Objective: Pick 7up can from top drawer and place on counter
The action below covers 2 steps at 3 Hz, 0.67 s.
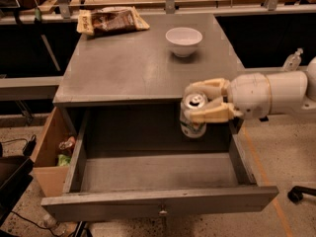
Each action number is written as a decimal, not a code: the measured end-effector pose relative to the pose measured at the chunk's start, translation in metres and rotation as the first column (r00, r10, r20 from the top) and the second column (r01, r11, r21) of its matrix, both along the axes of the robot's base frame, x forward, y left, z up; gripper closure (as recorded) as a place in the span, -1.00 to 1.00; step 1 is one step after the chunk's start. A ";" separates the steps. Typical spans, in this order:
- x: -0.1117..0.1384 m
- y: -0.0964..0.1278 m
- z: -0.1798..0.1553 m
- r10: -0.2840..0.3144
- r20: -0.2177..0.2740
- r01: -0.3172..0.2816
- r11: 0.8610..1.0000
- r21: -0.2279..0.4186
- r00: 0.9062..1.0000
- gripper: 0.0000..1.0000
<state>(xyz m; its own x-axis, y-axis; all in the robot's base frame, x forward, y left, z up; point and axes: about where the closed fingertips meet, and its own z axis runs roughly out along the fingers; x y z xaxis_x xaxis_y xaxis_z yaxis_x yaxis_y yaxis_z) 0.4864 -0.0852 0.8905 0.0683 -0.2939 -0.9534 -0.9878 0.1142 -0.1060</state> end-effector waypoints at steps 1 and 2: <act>0.022 0.021 0.047 0.022 -0.026 -0.021 1.000 0.017 0.999 1.00; 0.067 0.063 0.076 0.041 -0.064 -0.038 0.998 0.045 0.997 1.00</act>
Offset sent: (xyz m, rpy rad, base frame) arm 0.1308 0.1338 0.1095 0.0820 0.1184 0.0894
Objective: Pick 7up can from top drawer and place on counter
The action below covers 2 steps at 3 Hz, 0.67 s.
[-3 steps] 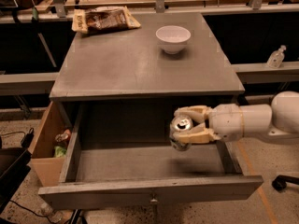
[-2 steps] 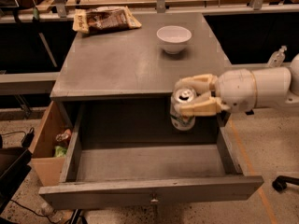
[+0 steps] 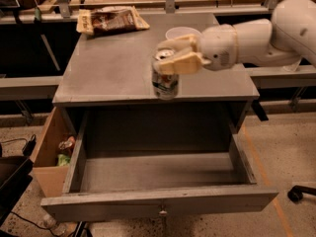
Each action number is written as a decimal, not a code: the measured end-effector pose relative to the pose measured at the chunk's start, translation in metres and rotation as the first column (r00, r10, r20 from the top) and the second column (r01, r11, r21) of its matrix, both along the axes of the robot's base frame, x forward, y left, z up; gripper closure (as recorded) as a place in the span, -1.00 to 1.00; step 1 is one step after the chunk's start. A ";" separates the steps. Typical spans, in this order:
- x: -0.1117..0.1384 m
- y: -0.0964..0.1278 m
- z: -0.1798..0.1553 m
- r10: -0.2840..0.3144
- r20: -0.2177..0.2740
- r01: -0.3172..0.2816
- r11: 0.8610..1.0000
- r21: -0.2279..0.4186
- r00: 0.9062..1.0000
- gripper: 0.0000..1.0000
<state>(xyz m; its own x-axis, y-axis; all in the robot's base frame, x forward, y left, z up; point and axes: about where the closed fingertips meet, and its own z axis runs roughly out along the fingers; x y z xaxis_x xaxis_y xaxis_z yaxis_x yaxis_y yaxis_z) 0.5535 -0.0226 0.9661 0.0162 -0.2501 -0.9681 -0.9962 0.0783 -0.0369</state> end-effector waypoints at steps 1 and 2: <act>0.042 0.052 0.016 0.011 -0.031 -0.011 1.000 0.019 0.999 1.00; 0.085 0.103 0.025 0.012 -0.043 -0.009 0.997 0.075 0.999 1.00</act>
Offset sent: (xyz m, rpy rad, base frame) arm 0.1396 0.1553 0.0342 0.1441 0.0544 -0.0082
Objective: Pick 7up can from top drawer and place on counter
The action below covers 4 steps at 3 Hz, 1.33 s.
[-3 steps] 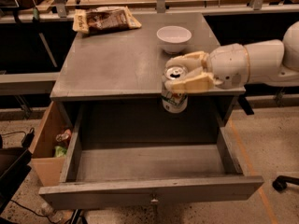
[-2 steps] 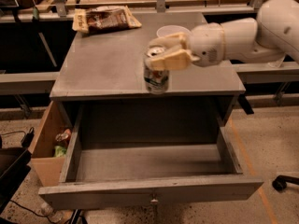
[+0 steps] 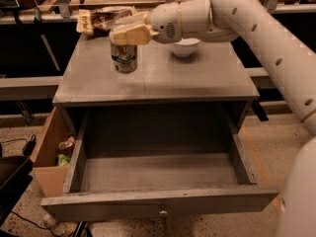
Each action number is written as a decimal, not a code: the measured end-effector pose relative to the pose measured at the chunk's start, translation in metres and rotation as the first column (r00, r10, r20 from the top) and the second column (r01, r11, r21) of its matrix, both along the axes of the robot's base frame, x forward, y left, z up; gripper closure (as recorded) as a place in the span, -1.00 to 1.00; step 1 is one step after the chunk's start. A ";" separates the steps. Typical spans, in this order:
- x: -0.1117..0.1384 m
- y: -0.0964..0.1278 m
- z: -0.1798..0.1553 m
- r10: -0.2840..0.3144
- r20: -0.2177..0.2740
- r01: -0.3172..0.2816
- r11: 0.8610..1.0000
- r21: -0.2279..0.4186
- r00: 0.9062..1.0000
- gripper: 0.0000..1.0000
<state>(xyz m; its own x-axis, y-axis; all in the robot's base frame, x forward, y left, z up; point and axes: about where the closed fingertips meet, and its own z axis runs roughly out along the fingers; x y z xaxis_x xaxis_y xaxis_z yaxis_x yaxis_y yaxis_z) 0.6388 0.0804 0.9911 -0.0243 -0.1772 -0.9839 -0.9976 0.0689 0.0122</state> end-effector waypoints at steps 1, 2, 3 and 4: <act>0.029 0.031 -0.005 -0.015 0.007 0.015 0.999 0.049 1.000 1.00; 0.052 0.056 -0.024 -0.034 0.014 0.033 0.997 0.064 0.999 1.00; 0.063 0.066 -0.050 -0.028 0.022 0.026 0.996 0.091 0.999 1.00; 0.063 0.070 -0.054 -0.021 0.024 0.019 0.995 0.094 0.999 0.70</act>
Offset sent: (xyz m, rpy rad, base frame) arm 0.0798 0.0768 -0.0471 0.0769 -0.0265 -0.0651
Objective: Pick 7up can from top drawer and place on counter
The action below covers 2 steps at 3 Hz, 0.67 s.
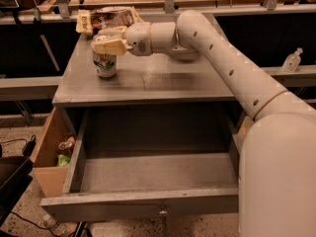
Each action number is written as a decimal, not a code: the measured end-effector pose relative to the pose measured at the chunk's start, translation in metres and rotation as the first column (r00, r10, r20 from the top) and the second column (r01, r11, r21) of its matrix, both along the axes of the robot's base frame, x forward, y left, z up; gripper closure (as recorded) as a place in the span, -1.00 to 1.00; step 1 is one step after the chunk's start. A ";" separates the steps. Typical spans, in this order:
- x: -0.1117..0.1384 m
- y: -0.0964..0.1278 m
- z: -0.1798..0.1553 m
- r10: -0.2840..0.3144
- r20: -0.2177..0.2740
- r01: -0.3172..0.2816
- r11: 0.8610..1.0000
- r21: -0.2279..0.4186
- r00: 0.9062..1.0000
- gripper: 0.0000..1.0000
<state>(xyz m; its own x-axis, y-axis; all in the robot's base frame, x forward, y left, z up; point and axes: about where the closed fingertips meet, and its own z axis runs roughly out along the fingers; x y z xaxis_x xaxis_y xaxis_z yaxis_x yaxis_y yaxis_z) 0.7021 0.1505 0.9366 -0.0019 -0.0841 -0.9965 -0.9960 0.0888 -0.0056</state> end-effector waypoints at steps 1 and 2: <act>-0.001 0.003 0.000 0.005 0.000 -0.005 1.000 0.001 1.000 0.26; -0.002 0.006 0.000 0.010 -0.001 -0.010 1.000 0.001 1.000 -0.21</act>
Offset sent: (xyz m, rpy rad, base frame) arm -0.0008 0.0026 -0.0003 0.0004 0.0004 0.0042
